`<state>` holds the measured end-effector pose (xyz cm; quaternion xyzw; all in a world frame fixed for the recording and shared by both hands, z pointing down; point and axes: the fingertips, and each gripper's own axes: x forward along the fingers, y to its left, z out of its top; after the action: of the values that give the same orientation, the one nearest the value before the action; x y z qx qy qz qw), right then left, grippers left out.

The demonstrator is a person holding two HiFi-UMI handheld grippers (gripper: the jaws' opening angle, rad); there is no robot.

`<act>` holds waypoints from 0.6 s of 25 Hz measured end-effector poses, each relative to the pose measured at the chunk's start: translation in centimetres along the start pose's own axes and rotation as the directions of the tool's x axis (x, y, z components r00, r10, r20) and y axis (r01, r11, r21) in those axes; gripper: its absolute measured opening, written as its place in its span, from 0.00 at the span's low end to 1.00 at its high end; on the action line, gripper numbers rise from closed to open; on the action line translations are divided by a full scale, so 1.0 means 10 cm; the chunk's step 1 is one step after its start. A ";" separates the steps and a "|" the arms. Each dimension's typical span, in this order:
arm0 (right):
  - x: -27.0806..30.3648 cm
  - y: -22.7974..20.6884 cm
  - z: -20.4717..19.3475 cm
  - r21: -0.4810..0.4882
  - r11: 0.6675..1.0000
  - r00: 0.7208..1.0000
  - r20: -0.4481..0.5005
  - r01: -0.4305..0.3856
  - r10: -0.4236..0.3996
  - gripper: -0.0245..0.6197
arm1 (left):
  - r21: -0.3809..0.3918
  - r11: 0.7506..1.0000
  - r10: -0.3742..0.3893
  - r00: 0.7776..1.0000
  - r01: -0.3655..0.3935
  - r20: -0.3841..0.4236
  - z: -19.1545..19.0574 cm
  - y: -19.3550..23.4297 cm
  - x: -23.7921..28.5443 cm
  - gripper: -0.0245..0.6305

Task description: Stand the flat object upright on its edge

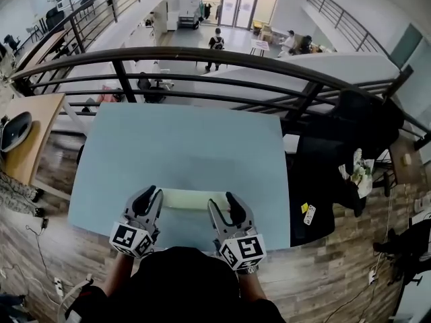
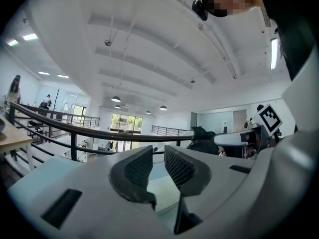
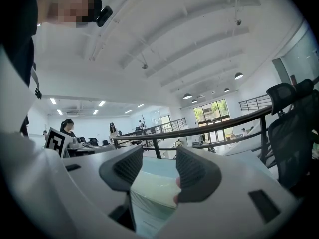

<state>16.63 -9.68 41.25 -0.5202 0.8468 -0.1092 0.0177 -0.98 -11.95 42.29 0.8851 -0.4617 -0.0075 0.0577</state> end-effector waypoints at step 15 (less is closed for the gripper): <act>0.05 0.14 -0.01 0.022 1.000 1.000 -0.021 -0.010 0.010 0.07 | 0.056 0.998 -0.020 1.000 0.021 -0.018 -0.04 -0.12 0.06 0.08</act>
<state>15.16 -9.47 41.13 -0.5147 0.8483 -0.1237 0.0151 0.40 -11.73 42.57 0.8911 -0.4522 0.0124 0.0366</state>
